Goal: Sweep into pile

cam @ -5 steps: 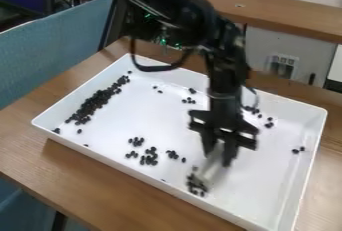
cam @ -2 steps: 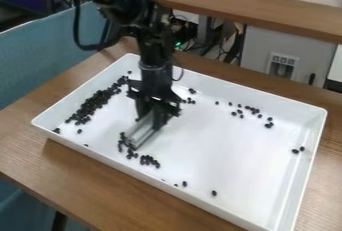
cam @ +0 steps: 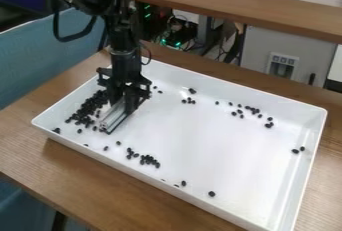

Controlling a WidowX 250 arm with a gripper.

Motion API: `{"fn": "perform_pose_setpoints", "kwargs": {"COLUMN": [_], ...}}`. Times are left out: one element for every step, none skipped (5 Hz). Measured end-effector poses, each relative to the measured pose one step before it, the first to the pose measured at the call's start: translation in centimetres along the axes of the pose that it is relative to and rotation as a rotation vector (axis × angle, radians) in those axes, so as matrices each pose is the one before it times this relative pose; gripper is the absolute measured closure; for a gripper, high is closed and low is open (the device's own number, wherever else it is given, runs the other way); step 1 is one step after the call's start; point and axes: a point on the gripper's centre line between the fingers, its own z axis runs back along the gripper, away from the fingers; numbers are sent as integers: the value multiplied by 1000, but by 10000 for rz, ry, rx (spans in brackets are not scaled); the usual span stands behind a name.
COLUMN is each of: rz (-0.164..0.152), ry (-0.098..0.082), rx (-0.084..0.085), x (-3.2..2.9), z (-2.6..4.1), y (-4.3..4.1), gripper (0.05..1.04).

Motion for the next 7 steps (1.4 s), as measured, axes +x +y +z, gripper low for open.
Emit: {"fn": "perform_pose_setpoints", "kwargs": {"rz": [474,313,-423,-639,-97,-703,-465], "ry": [-262,-47,-341,-202,44,88,140], "rx": [-329,-259,-320,-181,-72,-554,-465], "x": [914,132,15,-790,-784,-674,425], "z": [622,141,2086,1862,112,-361,-564], "y": [-130,-592,-3332,-4065,-3451,-4991,-4710], "gripper": [704,704,704,704,704,704,704]}}
